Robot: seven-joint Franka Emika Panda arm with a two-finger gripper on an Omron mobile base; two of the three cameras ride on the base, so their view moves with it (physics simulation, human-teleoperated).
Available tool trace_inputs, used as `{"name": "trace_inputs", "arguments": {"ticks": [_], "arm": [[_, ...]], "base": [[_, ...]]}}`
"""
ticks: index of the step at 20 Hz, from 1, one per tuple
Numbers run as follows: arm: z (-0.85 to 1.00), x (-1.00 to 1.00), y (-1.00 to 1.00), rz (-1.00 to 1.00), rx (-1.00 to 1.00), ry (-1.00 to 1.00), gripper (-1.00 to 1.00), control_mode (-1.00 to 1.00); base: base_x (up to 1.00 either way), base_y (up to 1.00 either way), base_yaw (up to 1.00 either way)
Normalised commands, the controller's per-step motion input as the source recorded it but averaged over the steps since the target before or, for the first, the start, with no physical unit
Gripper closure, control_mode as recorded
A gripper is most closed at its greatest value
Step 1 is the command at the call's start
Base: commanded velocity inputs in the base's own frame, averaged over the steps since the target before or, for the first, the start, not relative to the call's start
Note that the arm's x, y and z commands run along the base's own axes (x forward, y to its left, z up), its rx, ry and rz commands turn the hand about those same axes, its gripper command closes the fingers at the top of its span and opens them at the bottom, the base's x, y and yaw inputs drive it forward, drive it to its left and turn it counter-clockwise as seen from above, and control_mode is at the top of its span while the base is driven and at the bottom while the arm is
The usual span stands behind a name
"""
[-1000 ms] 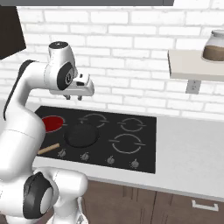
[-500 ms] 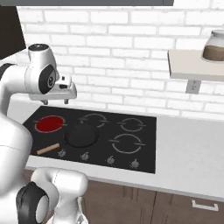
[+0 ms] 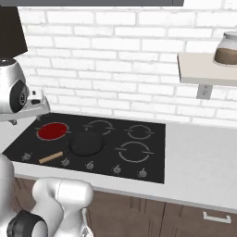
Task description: Turn off the front left burner of the stove.
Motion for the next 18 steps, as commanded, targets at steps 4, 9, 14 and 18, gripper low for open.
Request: {"name": "trace_inputs", "arguments": {"ticks": [4, 9, 14, 18], "arm": [[-0.49, -0.46, 1.0, 0.31, 0.0, 0.0, -1.0, -1.0], [-0.69, -0.2, 0.97, 0.33, 0.0, 0.0, -1.0, -1.0], [-0.61, 0.08, 0.65, 0.26, -0.01, 0.01, -1.0, -1.0], [-0.17, 0.39, 0.05, 0.02, -0.08, 0.0, -1.0, -1.0]], "base": [[0.0, 0.0, 0.0], [0.0, 0.0, 0.0], [0.0, 0.0, 0.0], [0.0, 0.0, 0.0]]}}
